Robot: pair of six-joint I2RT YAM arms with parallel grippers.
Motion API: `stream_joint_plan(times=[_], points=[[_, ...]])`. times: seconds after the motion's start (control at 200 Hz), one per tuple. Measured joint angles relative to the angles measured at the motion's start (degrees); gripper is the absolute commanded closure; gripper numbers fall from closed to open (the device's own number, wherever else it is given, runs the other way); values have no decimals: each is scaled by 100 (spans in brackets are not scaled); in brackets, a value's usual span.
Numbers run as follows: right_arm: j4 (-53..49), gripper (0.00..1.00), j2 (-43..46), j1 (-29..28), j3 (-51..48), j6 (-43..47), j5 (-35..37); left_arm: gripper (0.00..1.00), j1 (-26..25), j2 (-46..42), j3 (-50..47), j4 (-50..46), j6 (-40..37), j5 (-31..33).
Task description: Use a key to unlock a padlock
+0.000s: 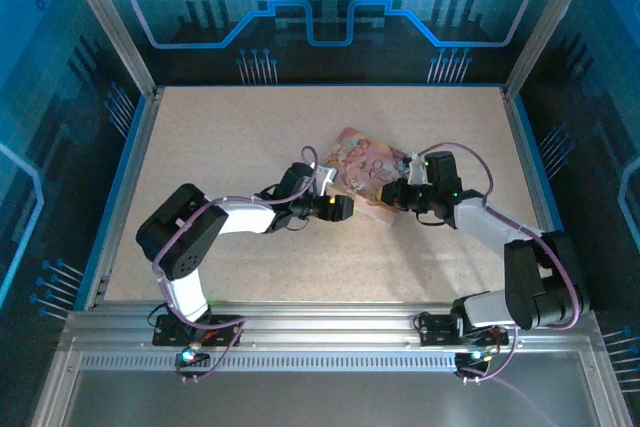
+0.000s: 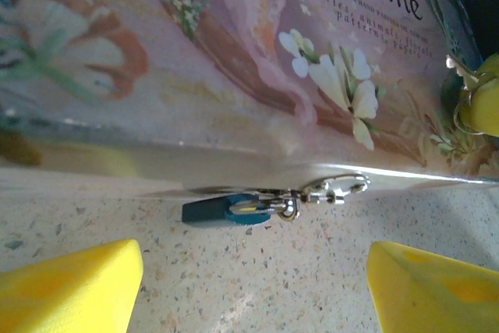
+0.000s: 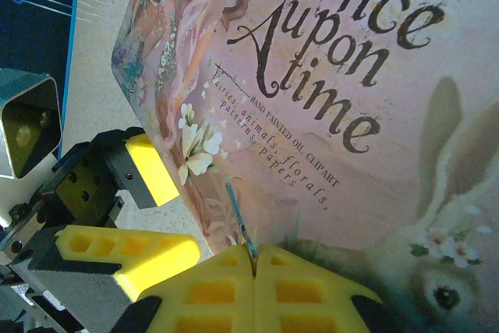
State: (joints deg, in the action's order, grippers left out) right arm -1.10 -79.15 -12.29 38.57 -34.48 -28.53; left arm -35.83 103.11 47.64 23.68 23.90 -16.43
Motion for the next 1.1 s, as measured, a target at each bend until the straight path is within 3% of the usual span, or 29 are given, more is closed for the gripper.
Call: stream_joint_plan(times=[0.335,1.1], points=[[527,100,83,33,-302,-68,-52,30,0,269,46,236,-7,-76],[623,100,140,33,-376,-68,-39,45,-291,728,295,538,17,-142]])
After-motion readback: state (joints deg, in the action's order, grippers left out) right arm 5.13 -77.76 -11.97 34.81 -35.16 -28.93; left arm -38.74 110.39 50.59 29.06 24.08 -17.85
